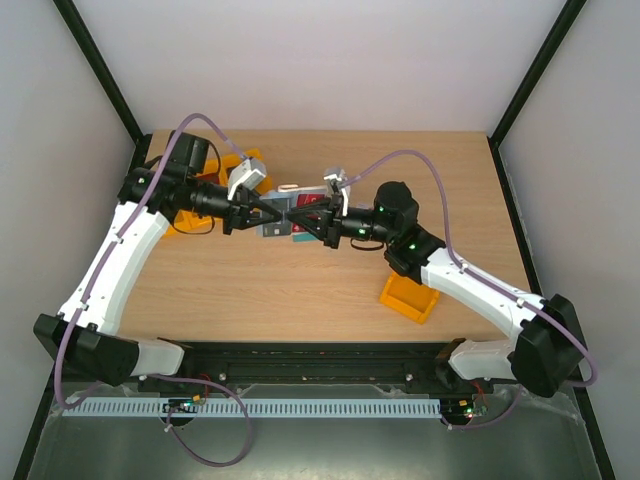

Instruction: Take the credit cards out of the card holder

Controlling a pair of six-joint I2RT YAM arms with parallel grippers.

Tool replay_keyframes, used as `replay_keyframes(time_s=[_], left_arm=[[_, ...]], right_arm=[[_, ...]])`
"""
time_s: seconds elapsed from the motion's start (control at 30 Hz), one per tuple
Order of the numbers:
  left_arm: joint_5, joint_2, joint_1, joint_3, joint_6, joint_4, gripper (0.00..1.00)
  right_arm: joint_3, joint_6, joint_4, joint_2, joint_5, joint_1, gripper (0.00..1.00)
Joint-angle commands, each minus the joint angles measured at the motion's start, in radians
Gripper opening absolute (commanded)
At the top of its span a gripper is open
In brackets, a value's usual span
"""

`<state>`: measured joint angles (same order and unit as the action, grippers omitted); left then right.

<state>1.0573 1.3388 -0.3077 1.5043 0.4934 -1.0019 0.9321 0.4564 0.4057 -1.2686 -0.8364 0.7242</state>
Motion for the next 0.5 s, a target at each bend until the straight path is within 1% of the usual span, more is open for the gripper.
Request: replay_keyframes(time_s=[0.0,0.07,0.13,0.17,0.33,0.43,0.47], left_arm=[[0.132,0.005,-0.019,0.027,-0.012,0.009,0.02],[0.130,0.007,-0.019,0.027,-0.019,0.014,0.02],[0.129,0.008,-0.018,0.024,-0.021,0.016,0.02],[0.124,0.008,-0.019,0.021,-0.023,0.019,0.02],[0.067,0.007,-0.018,-0.004,-0.100,0.078,0.02],[-0.013,0.007,-0.017,-0.018,-0.163,0.134,0.02],[-0.028,0.008,-0.017,-0.020,-0.171,0.143,0.02]], right_arm=[[0.035,-0.028,0.011,-0.043,0.041,0.019,0.11],[0.022,0.004,0.080,-0.043,0.000,0.020,0.10],[0.012,0.034,0.137,-0.048,-0.042,0.020,0.03],[0.013,0.042,0.149,-0.049,-0.058,0.020,0.02],[0.014,0.062,0.179,-0.056,-0.126,0.020,0.02],[-0.001,0.084,0.229,-0.051,-0.176,0.021,0.07],[-0.007,0.087,0.243,-0.047,-0.185,0.022,0.07]])
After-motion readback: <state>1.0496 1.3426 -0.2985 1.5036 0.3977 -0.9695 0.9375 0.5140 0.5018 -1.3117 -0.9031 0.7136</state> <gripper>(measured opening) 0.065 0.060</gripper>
